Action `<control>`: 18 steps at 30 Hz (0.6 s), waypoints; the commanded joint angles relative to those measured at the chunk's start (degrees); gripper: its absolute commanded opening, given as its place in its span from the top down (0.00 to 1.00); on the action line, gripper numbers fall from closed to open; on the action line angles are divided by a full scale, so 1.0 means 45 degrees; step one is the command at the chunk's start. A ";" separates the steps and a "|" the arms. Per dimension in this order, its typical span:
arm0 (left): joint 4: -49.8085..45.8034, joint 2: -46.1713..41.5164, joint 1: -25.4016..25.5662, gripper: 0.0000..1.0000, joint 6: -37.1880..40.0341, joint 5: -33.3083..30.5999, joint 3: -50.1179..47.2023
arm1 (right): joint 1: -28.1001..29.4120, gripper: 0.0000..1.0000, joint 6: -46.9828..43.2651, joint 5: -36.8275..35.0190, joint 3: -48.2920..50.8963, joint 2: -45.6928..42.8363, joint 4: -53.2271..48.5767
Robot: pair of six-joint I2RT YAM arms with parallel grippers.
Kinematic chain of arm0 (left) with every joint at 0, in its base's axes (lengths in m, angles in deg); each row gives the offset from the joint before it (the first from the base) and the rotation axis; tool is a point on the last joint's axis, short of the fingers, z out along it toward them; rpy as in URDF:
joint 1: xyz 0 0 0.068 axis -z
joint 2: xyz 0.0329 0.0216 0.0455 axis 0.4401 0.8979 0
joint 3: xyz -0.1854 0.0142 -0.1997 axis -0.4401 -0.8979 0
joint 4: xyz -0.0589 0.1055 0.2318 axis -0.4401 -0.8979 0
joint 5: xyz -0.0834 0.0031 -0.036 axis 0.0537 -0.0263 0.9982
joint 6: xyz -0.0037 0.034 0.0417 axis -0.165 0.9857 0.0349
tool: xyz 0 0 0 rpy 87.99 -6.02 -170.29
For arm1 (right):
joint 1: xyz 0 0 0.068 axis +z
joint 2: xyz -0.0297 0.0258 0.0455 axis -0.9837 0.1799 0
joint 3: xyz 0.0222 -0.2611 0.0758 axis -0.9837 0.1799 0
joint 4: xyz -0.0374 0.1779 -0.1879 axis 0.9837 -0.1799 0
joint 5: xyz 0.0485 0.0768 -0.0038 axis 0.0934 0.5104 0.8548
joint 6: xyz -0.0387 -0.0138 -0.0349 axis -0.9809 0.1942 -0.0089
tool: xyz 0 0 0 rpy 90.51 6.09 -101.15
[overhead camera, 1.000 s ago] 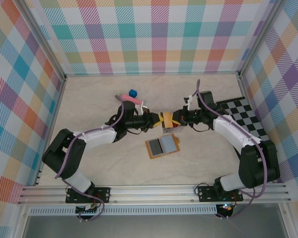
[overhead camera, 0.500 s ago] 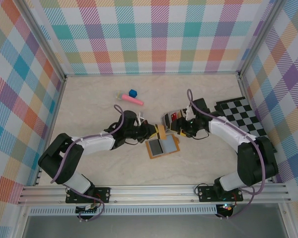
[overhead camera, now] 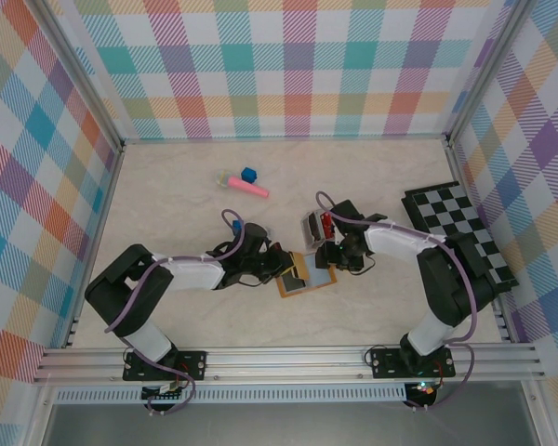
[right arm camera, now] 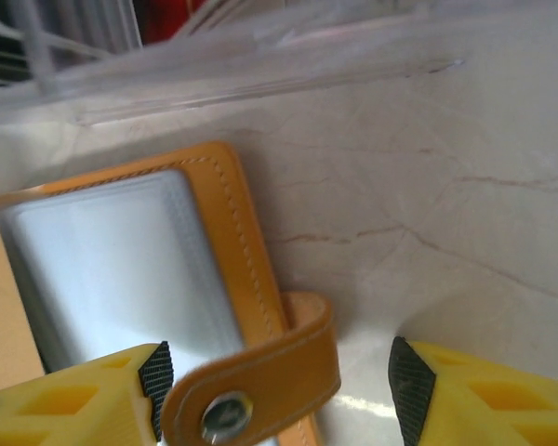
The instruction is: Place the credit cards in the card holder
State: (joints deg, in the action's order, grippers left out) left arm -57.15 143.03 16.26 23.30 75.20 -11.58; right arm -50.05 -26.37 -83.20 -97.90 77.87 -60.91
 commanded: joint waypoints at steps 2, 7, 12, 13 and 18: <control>0.0428 0.0339 0.0236 1.00 -0.0058 -0.0183 -0.0130 | -0.0009 0.44 -0.0263 -0.0318 -0.0216 0.0318 0.0550; 0.0299 0.0169 0.0278 1.00 -0.0064 -0.0342 -0.0462 | -0.0013 0.65 -0.0188 -0.0322 -0.0051 0.0431 0.0567; 0.0568 0.0494 0.0376 1.00 -0.0020 -0.0066 -0.0338 | -0.0009 0.78 0.0169 -0.0039 0.0521 0.0126 0.0755; 0.0648 0.0568 0.0434 1.00 0.0002 -0.0067 -0.0343 | -0.0011 0.79 0.0281 0.0074 0.0697 0.0008 0.0879; 0.0989 0.1090 0.0620 1.00 -0.0062 0.0043 -0.0299 | 0.0009 0.79 0.0923 0.0500 0.1354 -0.0493 0.1405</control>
State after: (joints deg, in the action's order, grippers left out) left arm -53.67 146.09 17.46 23.11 74.72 -12.65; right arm -50.05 -25.06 -83.48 -94.14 76.49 -54.73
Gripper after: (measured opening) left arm 0.039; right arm 0.207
